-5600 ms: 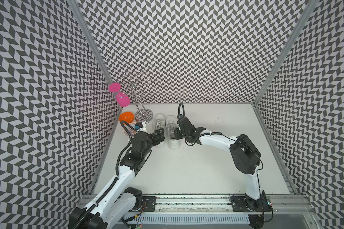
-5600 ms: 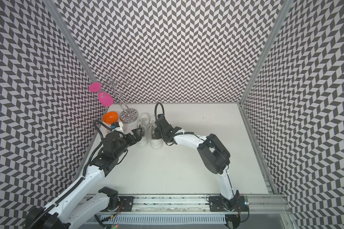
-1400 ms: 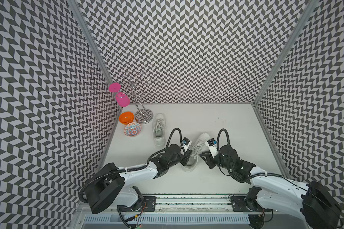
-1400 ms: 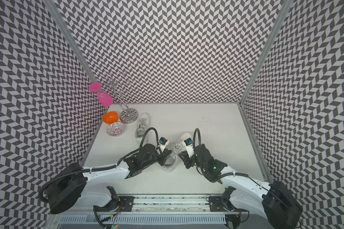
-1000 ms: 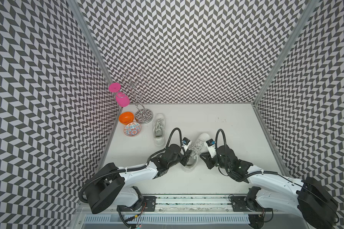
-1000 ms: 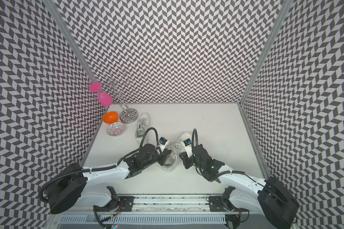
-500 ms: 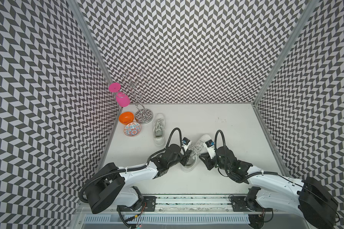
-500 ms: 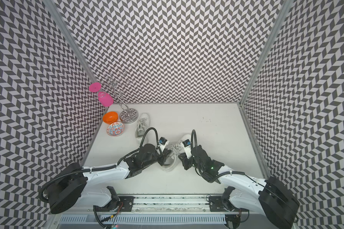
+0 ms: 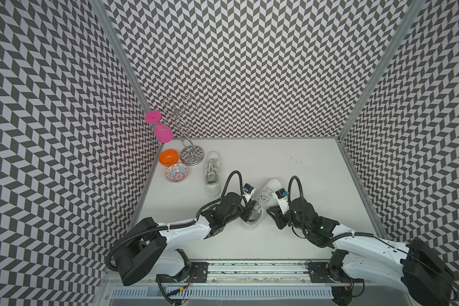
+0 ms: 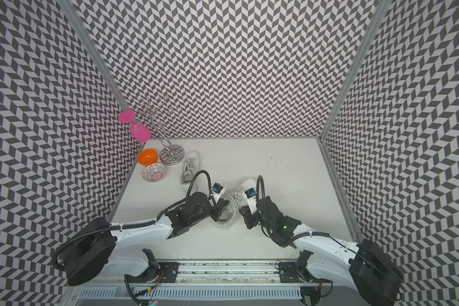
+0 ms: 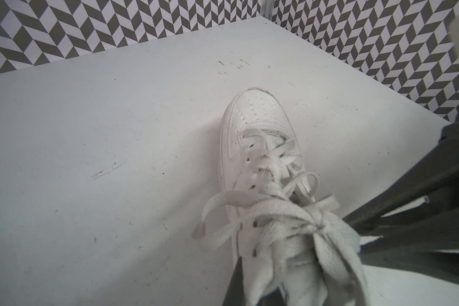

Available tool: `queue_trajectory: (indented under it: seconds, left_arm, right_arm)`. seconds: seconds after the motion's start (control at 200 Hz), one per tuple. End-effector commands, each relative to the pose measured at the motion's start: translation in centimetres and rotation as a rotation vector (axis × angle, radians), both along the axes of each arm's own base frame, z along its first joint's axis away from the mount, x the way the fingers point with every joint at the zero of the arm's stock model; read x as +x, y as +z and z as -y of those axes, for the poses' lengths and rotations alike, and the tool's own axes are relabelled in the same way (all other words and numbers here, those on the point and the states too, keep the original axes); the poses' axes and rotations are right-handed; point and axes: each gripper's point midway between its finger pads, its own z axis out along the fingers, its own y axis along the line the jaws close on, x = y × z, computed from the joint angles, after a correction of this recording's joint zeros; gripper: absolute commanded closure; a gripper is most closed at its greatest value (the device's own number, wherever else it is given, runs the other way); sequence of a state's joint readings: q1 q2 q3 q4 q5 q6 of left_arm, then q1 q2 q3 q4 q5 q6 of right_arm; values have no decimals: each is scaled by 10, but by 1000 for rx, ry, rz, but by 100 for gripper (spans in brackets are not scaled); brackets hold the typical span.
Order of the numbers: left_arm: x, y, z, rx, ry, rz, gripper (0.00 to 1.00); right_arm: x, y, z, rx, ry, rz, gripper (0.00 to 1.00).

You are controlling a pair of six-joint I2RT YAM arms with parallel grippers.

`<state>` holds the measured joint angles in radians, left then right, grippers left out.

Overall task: Remove the insole from the shoe
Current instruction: Untie the shoelace on the shoe.

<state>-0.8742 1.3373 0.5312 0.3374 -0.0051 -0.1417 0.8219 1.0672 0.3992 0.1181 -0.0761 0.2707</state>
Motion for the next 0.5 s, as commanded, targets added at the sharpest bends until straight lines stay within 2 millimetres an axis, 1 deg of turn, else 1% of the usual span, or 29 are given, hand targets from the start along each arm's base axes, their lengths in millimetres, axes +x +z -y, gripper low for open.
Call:
queue_trajectory:
  seconds: [0.0,0.195,0.27,0.375,0.496]
  left_arm:
    - [11,49,14,-138,-10,116,100]
    - [10,49,15,-141,-19,118,100]
    - [9,50,16,-146,-26,121,100]
    - [8,49,17,-146,-33,119,100]
    - [6,50,19,-151,-45,116,100]
  right_arm:
    - [2,10,-10,52,30,42,79]
    - [-1,15,-17,82,67,52,76]
    - [1,13,-16,68,62,54,76]
    - [0,9,-19,59,77,45,79]
    - [-1,7,-20,65,81,39,80]
